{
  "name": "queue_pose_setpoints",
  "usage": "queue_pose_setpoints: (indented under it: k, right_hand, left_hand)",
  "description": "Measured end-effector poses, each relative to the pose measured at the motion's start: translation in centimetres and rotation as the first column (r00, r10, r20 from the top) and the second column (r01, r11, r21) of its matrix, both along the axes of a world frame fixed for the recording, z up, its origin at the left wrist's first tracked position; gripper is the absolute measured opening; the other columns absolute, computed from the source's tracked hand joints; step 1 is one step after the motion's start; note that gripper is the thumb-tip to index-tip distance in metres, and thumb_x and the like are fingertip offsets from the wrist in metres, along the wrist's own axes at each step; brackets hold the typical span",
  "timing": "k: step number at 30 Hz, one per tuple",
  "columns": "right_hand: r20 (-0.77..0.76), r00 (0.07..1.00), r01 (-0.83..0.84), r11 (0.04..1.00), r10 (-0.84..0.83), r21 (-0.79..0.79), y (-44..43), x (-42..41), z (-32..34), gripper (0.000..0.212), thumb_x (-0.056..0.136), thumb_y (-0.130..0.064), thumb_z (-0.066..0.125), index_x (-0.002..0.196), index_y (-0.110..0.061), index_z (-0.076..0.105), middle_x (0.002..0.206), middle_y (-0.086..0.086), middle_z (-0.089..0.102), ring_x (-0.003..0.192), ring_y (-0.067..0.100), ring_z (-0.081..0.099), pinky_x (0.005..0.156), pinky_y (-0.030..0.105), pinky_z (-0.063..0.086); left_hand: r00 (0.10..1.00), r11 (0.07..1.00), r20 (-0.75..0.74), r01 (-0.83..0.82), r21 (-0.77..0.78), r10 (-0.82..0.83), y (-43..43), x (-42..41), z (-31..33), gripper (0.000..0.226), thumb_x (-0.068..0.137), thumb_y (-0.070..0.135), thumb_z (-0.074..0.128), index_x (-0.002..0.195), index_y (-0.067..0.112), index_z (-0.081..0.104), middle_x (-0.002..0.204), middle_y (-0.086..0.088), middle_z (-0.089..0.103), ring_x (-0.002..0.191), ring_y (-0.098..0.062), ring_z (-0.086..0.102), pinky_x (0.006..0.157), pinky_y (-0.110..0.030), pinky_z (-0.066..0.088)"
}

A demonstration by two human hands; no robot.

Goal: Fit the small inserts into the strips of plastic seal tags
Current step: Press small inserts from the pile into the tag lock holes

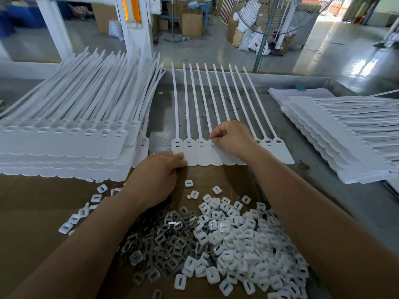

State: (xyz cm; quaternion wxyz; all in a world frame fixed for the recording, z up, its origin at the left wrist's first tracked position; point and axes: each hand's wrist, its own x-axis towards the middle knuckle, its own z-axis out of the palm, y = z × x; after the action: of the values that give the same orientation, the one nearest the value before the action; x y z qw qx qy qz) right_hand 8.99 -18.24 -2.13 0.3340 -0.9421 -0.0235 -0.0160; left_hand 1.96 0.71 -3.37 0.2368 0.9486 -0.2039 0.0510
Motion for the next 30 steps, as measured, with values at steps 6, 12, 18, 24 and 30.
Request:
queue_pose_setpoints:
  k: [6, 12, 18, 24, 30]
  right_hand:
    - [0.016, 0.999, 0.050, 0.999, -0.049, -0.008, 0.5, 0.0, -0.1, 0.018, 0.085, -0.009, 0.061, 0.081, -0.024, 0.068, 0.089, -0.008, 0.061, 0.086, 0.008, 0.053, 0.076, 0.025, 0.043]
    - [-0.069, 0.990, 0.124, 0.992, -0.122, 0.028, 0.3, 0.7, 0.1, 0.030, 0.081, -0.007, 0.064, 0.064, -0.030, 0.055, 0.078, -0.012, 0.054, 0.077, 0.006, 0.050, 0.064, 0.019, 0.039]
    - [-0.105, 0.985, 0.138, 0.990, -0.137, 0.004, 0.5, 1.5, 0.5, 0.031, 0.080, -0.004, 0.064, 0.061, -0.027, 0.057, 0.064, -0.021, 0.047, 0.062, 0.000, 0.046, 0.052, 0.013, 0.035]
    - [-0.082, 0.991, 0.110, 0.992, -0.106, 0.055, 0.0, 0.8, -0.2, 0.029, 0.083, -0.009, 0.064, 0.064, -0.029, 0.056, 0.074, -0.017, 0.051, 0.071, 0.002, 0.049, 0.058, 0.014, 0.035]
    - [-0.165, 0.986, 0.030, 0.988, -0.005, 0.153, -0.9, -0.4, 1.2, 0.015, 0.087, -0.008, 0.059, 0.084, -0.022, 0.062, 0.099, -0.005, 0.060, 0.096, 0.011, 0.054, 0.079, 0.023, 0.042]
  left_hand:
    - [1.000, 1.000, 0.000, 0.005, -0.020, -0.005, 0.0, -0.2, 0.2, 0.043, 0.088, 0.000, 0.041, 0.124, 0.019, 0.055, 0.137, 0.007, 0.044, 0.131, -0.009, 0.034, 0.104, -0.017, 0.017]
    - [1.000, 1.000, -0.001, 0.003, -0.013, -0.003, -0.1, -0.1, 0.2, 0.043, 0.089, 0.001, 0.040, 0.125, 0.020, 0.055, 0.138, 0.008, 0.044, 0.131, -0.008, 0.034, 0.103, -0.015, 0.017]
    - [1.000, 1.000, 0.008, 0.004, -0.007, -0.004, -0.1, -0.1, 0.1, 0.043, 0.089, 0.001, 0.040, 0.124, 0.020, 0.055, 0.137, 0.008, 0.045, 0.130, -0.008, 0.034, 0.103, -0.015, 0.017]
    - [1.000, 1.000, 0.008, 0.002, -0.006, -0.002, 0.0, -0.3, 0.1, 0.042, 0.089, 0.001, 0.040, 0.124, 0.020, 0.056, 0.137, 0.008, 0.045, 0.130, -0.009, 0.035, 0.103, -0.016, 0.018]
    - [1.000, 1.000, -0.007, 0.005, -0.001, -0.005, -0.1, -0.1, 0.0, 0.043, 0.089, 0.000, 0.040, 0.125, 0.020, 0.055, 0.138, 0.008, 0.044, 0.131, -0.009, 0.033, 0.106, -0.018, 0.016]
